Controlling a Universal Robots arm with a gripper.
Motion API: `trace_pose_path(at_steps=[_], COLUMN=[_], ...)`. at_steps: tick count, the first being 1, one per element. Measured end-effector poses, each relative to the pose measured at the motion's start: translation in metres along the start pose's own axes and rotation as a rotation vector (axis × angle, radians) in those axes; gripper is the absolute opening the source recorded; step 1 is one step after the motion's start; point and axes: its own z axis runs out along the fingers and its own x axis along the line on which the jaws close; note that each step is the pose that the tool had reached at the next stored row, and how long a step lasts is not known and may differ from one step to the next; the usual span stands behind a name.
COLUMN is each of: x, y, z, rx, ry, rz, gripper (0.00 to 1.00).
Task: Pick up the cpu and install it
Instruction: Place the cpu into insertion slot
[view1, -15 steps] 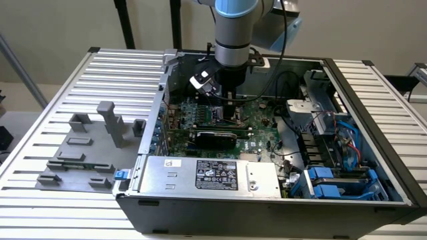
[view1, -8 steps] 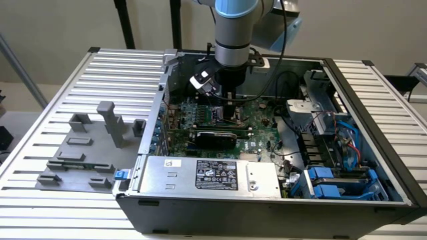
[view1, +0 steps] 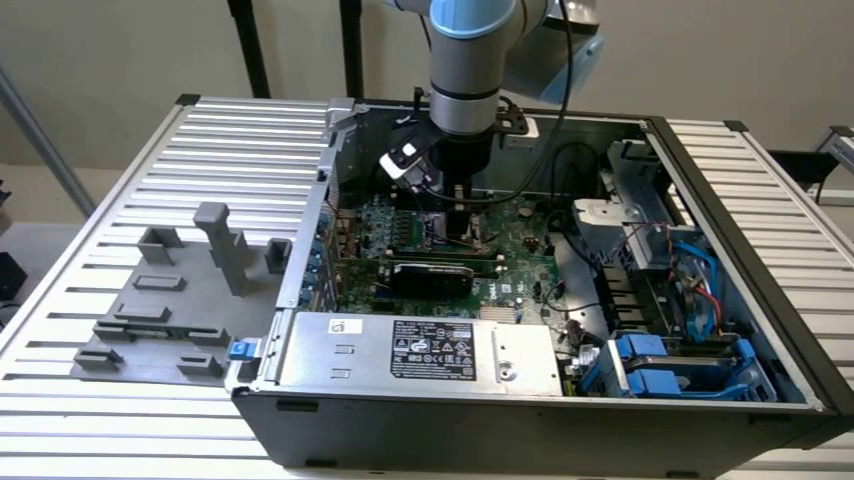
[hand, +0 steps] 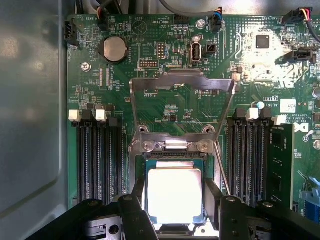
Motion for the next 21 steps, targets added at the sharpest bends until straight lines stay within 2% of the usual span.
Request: trace_pose_path(at_steps=[12, 21], x=[0.0, 0.0], y=[0.0008, 0.0008], z=[0.0019, 0.0025], rx=[0.0001, -0.0002], ry=[-0.0005, -0.0061], rz=[0.008, 0.009], gripper=[0.55, 0.55])
